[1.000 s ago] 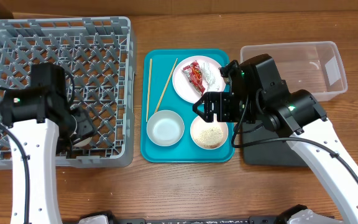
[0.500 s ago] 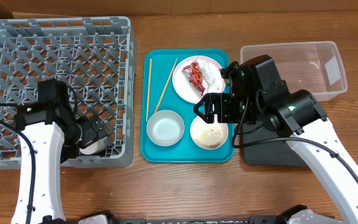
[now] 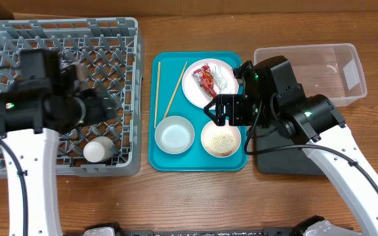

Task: Sort waste into correct bins and load items into the dishwasher
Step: 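Grasp the red snack wrapper on the white plate with the right gripper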

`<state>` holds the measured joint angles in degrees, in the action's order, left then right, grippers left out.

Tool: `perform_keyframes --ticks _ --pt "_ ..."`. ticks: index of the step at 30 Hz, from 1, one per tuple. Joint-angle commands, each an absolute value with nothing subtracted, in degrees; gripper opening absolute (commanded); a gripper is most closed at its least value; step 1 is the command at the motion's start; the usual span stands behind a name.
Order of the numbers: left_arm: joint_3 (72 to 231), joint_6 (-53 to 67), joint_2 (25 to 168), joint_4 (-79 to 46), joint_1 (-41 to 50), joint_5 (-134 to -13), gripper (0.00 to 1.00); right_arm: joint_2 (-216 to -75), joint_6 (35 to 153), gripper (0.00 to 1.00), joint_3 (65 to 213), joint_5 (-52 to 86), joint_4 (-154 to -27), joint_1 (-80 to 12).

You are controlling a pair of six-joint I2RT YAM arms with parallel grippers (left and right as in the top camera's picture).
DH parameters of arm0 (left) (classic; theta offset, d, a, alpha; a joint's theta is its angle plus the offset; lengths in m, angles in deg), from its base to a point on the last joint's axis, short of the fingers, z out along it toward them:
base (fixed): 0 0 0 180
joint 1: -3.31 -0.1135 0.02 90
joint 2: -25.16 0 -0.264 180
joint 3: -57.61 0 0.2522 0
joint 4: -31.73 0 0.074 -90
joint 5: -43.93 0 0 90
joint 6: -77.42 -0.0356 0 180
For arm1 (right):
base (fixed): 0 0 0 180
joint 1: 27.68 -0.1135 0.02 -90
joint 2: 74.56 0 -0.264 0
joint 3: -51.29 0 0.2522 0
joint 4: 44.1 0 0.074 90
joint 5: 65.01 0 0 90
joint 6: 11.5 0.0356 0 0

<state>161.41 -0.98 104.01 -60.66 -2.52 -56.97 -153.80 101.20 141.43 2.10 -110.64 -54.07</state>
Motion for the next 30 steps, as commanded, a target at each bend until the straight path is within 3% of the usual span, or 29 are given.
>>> perform_keyframes --ticks 1,4,12,14,18,24,30 --pt "163.1 -5.5 103.4 -60.6 4.1 -59.6 0.90 -153.2 102.0 0.82 142.0 7.0 -108.4 -54.4" --pt "163.0 -5.5 103.5 -60.2 9.4 -58.9 0.90 -155.0 100.3 0.68 142.0 9.9 -106.5 -54.4" --pt "166.2 -3.1 102.1 -60.0 13.6 -57.9 0.80 -170.9 91.5 0.64 142.3 18.0 -99.0 -54.4" --pt "169.1 -3.1 100.8 -60.1 13.6 -57.9 0.82 -175.4 90.2 0.64 143.9 19.0 -97.6 -54.4" --pt "173.9 -3.1 97.8 -60.2 13.6 -57.9 1.00 -183.6 89.1 0.66 148.4 21.2 -95.2 -54.4" --pt "174.8 -3.2 93.1 -60.1 13.6 -57.9 1.00 -192.3 89.1 0.66 153.4 19.9 -92.8 -54.4" --pt "174.8 -3.2 92.9 -60.4 13.6 -57.9 1.00 -196.4 91.5 0.34 153.5 20.3 -90.0 -54.6"
